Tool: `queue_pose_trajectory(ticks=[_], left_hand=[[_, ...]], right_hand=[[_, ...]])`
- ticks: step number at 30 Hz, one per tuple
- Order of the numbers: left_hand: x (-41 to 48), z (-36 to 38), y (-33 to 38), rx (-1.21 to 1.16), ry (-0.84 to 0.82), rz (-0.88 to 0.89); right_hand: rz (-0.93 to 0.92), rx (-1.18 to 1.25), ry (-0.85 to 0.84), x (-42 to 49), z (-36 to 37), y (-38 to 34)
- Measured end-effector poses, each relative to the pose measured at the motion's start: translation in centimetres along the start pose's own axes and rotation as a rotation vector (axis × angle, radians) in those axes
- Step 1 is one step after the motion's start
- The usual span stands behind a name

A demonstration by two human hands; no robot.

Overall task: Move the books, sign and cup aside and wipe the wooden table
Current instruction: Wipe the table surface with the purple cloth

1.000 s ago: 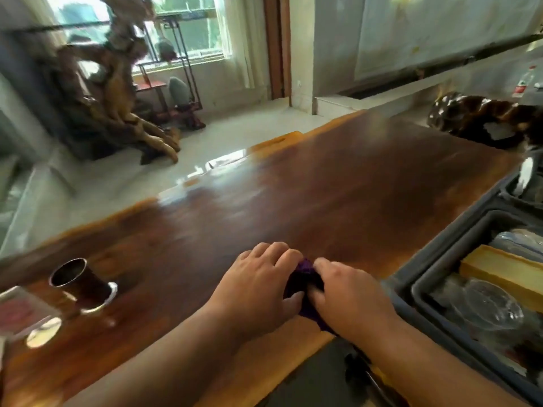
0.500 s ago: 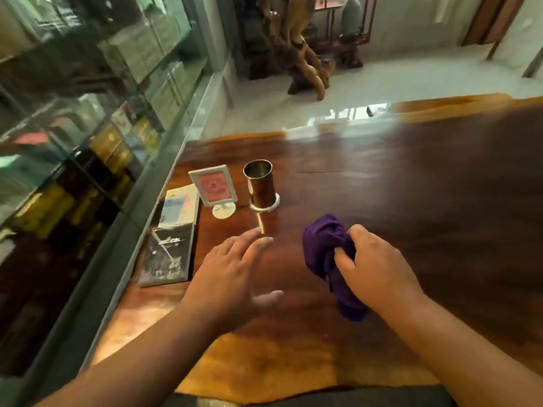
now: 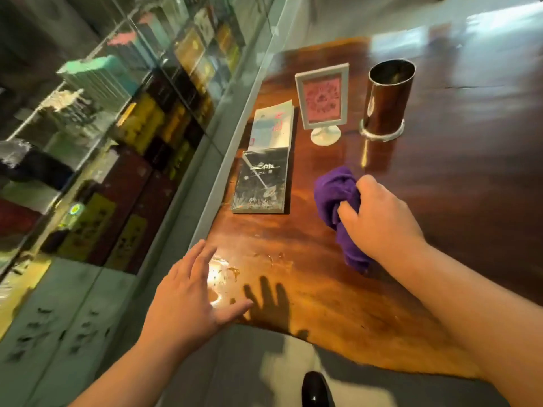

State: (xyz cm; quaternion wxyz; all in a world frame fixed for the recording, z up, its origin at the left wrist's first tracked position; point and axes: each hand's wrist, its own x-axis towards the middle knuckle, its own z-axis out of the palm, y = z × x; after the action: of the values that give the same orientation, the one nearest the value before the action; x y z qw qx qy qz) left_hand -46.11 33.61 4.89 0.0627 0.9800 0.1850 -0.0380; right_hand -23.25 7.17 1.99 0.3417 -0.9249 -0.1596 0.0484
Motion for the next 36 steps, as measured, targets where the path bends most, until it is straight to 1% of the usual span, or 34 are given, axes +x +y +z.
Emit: queue_pose_trajectory(ticks=[6, 10, 13, 20, 24, 27, 30, 32, 35, 36], left_hand=[[-2.3, 4.3, -4.7, 0.005, -0.072, -0.171], [-3.3, 6.7, -6.3, 0.017, -0.122, -0.230], [-3.8, 8.2, -6.9, 0.018, -0.148, -0.269], [-4.6, 11.3, -7.0, -0.020, -0.297, -0.366], [-4.9, 12.5, -6.1, -0.105, -0.321, -0.393], [-4.2, 12.9, -5.8, -0.195, -0.298, -0.437], [-3.1, 13.0, -5.7, -0.230, -0.269, -0.478], [-2.6, 13.0, -5.5, -0.221, -0.271, -0.496], [-2.3, 13.0, -5.5, -0.205, -0.289, -0.506], [-2.3, 13.0, -5.6, -0.214, -0.294, -0.509]], right_hand=[[0.005, -0.031, -0.126, -0.3, 6.5, -0.1], [0.016, -0.069, -0.199, -0.8, 9.1, 0.2], [0.003, -0.087, -0.214, -1.0, 10.5, 0.5], [0.017, -0.126, -0.148, -0.7, 12.7, 1.7], [-0.003, -0.172, -0.063, -1.0, 13.7, 2.1], [-0.030, -0.239, -0.026, -1.1, 14.3, 2.1], [-0.180, -0.295, 0.043, -1.4, 14.2, 1.9], [-0.239, -0.314, 0.049, -1.6, 14.0, 1.7], [-0.118, -0.306, -0.003, -1.3, 14.3, 1.8], [-0.103, -0.307, -0.005, -1.2, 14.4, 1.8]])
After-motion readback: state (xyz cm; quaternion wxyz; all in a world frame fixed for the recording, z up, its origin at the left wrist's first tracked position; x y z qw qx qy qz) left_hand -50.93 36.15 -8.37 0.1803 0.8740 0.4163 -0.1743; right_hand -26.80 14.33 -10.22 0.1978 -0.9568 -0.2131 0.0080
